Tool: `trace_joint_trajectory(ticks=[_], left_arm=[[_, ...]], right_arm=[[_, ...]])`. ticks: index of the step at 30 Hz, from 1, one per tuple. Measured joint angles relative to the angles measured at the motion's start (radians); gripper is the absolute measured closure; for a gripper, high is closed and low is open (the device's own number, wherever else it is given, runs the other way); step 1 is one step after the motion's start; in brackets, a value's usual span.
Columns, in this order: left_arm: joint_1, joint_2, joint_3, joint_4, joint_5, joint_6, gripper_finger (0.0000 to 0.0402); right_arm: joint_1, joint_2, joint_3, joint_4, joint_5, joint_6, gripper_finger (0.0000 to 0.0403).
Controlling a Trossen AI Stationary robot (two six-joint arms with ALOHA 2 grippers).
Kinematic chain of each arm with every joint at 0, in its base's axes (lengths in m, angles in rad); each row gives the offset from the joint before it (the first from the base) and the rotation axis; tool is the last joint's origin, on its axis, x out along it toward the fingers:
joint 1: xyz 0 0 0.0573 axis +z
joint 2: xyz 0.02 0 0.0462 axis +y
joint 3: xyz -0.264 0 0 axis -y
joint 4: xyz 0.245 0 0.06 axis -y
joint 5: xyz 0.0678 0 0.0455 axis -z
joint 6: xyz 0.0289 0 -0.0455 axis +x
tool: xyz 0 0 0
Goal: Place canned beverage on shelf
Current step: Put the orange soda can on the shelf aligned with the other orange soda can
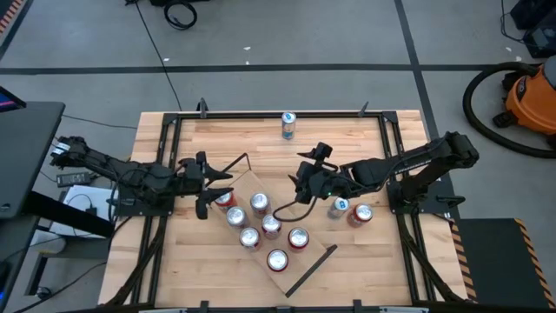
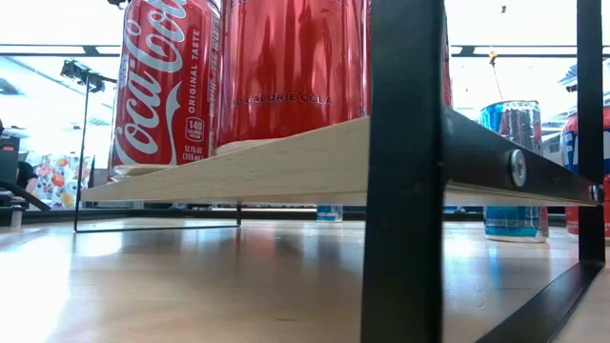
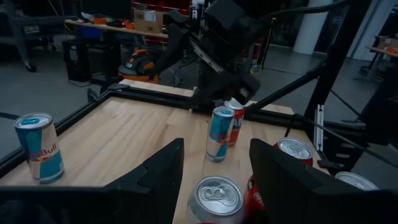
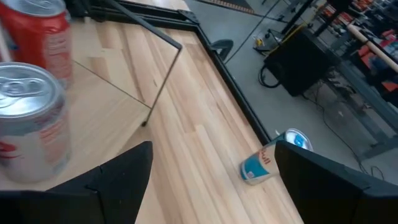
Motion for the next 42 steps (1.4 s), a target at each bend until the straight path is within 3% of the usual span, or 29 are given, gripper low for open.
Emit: trace_joint_trajectory(ticks=[12, 20, 24, 28, 32, 37, 42], left_arm=[[0.001, 0.007, 0.000, 0.000, -0.001, 0.001, 0.0207], [0.001, 0.061, 0.001, 0.006, -0.059, 0.043, 0.0207], [-0.001, 0.065, 0.004, 0.026, -0.065, 0.065, 0.0207], [-0.020, 0.047, 0.014, -0.008, -0.036, 0.070, 0.0207], [-0.035, 0.035, 0.015, -0.015, -0.035, 0.088, 0.0207], [-0.035, 0.010, 0.016, -0.004, -0.035, 0.092, 0.0207], [-0.035, -0.027, 0.015, 0.009, -0.035, 0.132, 0.0207]], right_arm=[[-0.009, 0.000, 0.000, -0.023, -0.061, 0.004, 0.0055], [-0.023, 0.000, 0.000, -0.018, -0.098, 0.020, 0.0055], [0.029, -0.006, 0.017, -0.037, -0.101, 0.031, 0.0055], [0.103, -0.006, 0.083, -0.215, -0.099, 0.074, 0.0055], [0.156, -0.007, 0.191, -0.412, -0.125, 0.224, 0.0055], [0.180, -0.006, 0.278, -0.665, -0.342, 0.424, 0.0055], [0.202, -0.006, 0.300, -0.850, -0.448, 0.571, 0.0055]])
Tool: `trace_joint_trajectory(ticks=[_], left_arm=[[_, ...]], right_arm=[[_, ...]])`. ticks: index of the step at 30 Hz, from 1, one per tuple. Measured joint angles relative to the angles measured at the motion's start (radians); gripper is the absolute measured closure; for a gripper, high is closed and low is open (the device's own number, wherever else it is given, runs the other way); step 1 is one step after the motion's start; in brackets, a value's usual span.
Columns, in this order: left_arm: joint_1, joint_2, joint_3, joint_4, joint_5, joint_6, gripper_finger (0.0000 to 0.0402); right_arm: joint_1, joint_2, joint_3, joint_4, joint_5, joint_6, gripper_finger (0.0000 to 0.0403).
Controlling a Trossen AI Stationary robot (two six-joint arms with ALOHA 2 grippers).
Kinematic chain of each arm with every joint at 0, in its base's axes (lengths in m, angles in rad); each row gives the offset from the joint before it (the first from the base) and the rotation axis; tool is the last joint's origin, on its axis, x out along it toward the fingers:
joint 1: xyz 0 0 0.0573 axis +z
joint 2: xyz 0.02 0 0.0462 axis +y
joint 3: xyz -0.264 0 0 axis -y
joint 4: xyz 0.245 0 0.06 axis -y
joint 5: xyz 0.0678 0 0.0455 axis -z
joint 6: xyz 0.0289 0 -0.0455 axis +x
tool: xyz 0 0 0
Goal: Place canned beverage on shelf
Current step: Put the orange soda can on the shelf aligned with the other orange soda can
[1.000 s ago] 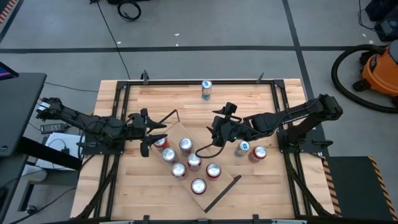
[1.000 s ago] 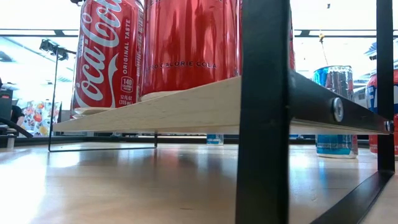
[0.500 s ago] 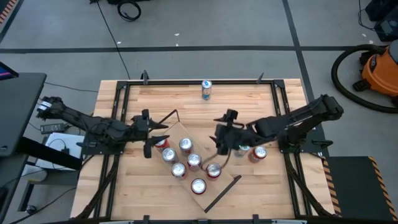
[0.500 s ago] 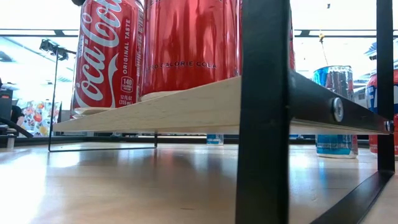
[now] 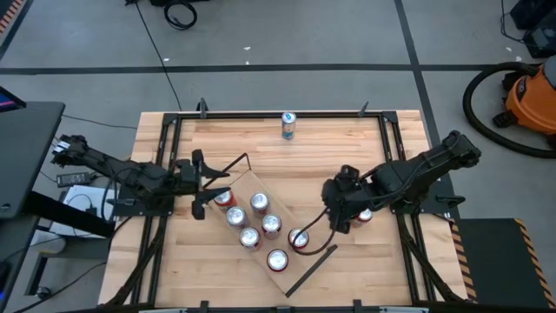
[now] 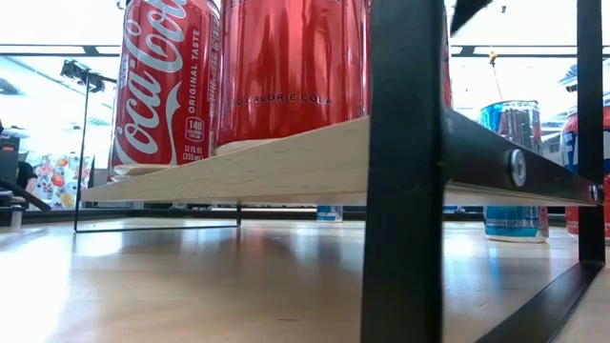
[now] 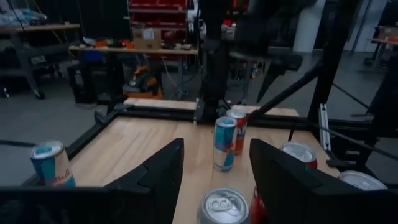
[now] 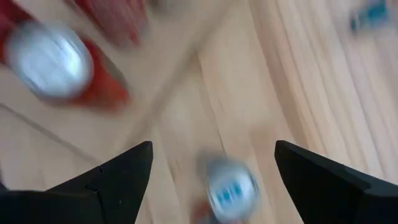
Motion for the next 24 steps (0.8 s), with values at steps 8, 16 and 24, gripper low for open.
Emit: trace_joint_trajectory(ticks=[8, 16, 24], left_arm=[[0.003, -0.010, 0.000, 0.035, 0.000, 0.073, 0.0207], [0.004, -0.009, 0.000, 0.042, -0.001, 0.110, 0.0207], [0.004, -0.009, 0.000, 0.043, -0.001, 0.113, 0.0207]], right_arm=[[0.035, 0.004, -0.076, -0.228, -0.089, 0.253, 0.0046], [0.045, 0.004, -0.193, -0.228, -0.178, 0.336, 0.0006], [0.042, -0.035, -0.265, -0.172, -0.205, 0.375, 0.0004]])
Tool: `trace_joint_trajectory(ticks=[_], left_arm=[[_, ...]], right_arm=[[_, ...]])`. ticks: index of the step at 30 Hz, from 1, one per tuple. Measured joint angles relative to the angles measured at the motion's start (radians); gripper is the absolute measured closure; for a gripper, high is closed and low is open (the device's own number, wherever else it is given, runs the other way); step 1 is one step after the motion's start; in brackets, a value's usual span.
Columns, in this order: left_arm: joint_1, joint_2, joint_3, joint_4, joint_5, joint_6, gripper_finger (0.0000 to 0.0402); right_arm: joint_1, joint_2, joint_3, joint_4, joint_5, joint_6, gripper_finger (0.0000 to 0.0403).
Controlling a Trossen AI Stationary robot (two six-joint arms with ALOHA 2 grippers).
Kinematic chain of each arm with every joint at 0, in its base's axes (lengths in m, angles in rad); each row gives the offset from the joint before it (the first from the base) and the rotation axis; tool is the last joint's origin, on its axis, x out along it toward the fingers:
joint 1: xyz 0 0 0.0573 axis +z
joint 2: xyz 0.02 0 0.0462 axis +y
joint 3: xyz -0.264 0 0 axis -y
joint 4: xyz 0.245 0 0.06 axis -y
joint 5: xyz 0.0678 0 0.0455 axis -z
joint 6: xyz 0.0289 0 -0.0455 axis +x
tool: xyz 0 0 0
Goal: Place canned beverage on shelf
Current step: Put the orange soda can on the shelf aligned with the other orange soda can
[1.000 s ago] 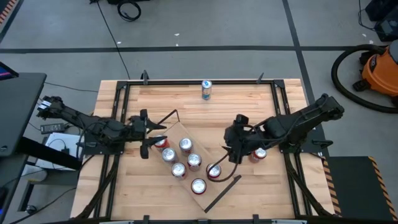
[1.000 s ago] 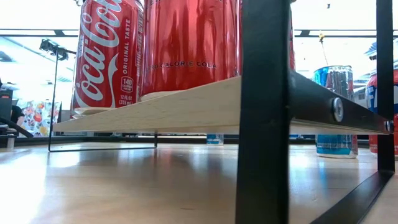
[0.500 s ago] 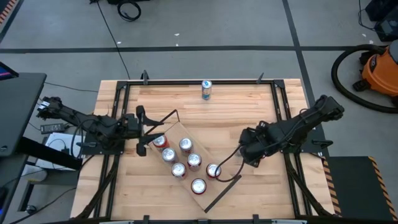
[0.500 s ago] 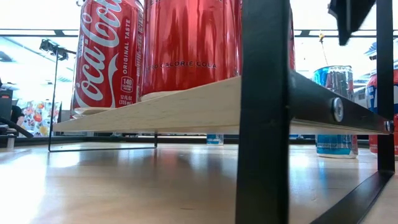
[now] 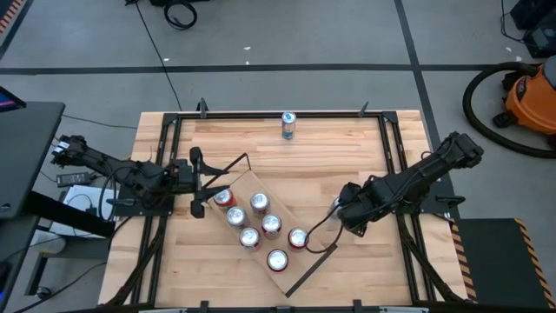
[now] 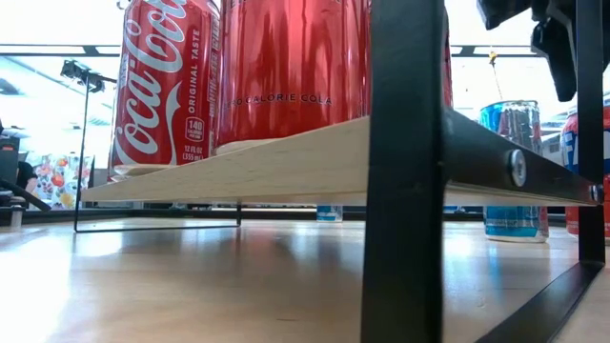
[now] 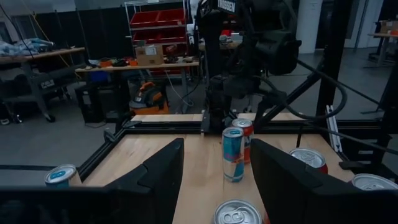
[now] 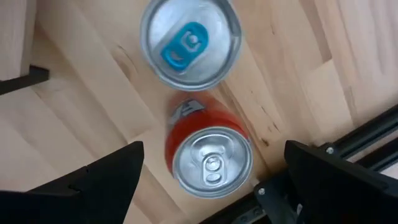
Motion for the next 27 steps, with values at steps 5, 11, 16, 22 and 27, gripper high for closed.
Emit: trace_joint_trajectory(ticks=[5, 11, 16, 22, 27], left_arm=[[0.000, 0.000, 0.000, 0.000, 0.000, -0.005, 0.0207], [0.000, 0.000, 0.000, 0.000, 0.000, -0.005, 0.0207], [0.000, 0.000, 0.000, 0.000, 0.000, -0.006, 0.0207], [0.000, 0.000, 0.000, 0.000, 0.000, -0.006, 0.0207], [0.000, 0.000, 0.000, 0.000, 0.000, -0.006, 0.0207]], right_arm=[[0.000, -0.091, -0.096, 0.063, -0.012, 0.049, 0.0003], [0.000, -0.158, -0.186, 0.130, -0.023, 0.076, 0.0003], [0.000, -0.158, -0.243, 0.179, -0.052, 0.076, 0.0003], [0.000, -0.159, -0.307, 0.250, -0.071, 0.070, 0.0003], [-0.019, -0.159, -0.356, 0.309, -0.079, 0.051, 0.0003]])
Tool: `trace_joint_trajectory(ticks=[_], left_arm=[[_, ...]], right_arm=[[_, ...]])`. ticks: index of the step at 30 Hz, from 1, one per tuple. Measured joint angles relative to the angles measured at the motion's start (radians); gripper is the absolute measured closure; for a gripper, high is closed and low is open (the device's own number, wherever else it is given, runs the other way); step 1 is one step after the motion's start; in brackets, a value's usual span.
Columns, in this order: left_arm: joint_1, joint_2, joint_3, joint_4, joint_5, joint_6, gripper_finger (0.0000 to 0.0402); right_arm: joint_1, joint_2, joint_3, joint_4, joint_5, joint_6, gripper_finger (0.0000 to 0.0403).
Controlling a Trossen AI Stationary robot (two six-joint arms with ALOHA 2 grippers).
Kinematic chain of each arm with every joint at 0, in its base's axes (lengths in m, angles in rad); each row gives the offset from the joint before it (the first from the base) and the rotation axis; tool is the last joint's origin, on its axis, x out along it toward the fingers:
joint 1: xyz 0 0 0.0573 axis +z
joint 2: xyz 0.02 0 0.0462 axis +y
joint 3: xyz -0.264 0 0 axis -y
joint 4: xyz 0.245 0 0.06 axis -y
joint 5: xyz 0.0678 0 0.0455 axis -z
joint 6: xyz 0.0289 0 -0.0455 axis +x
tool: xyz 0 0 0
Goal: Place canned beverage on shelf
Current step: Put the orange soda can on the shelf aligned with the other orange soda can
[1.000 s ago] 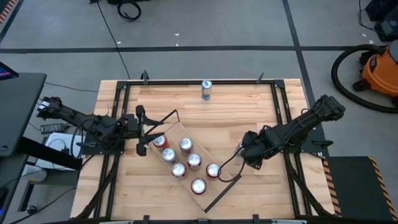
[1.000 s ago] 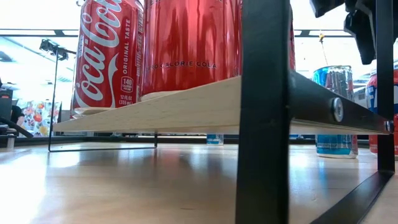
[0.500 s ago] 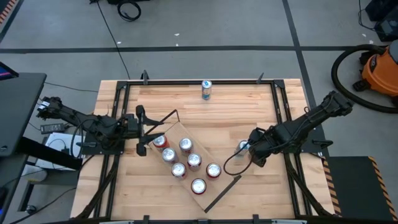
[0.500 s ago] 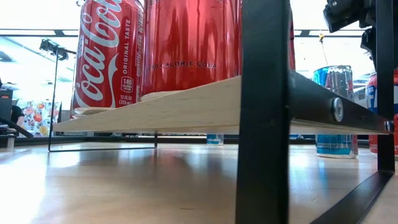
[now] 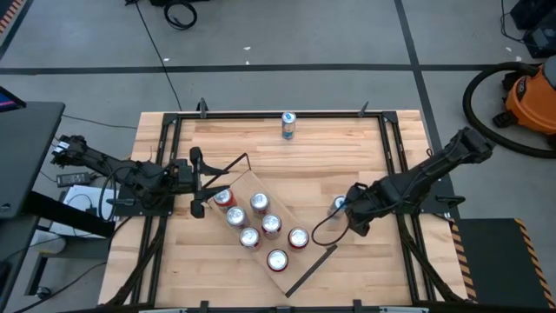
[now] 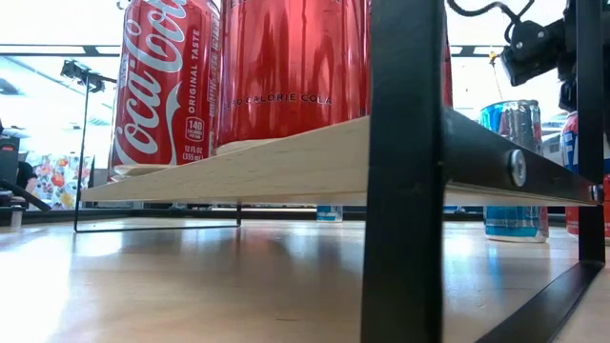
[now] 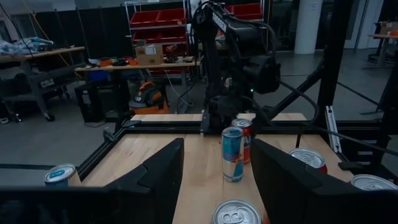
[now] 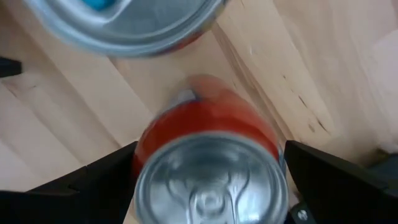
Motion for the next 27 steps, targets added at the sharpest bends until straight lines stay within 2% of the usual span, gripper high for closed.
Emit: trace_joint_trajectory(ticks=[6, 16, 27], left_arm=[[0.000, 0.000, 0.000, 0.000, 0.000, -0.001, 0.0207], [0.000, 0.000, 0.000, 0.000, 0.000, -0.003, 0.0207], [0.000, 0.003, 0.000, 0.001, 0.000, -0.003, 0.0207]], right_arm=[[-0.046, 0.000, -0.055, 0.054, -0.015, -0.047, 0.0020], [-0.109, 0.000, -0.063, 0.046, -0.025, -0.113, 0.0084], [-0.243, 0.001, 0.050, -0.056, 0.041, -0.201, 0.0079]])
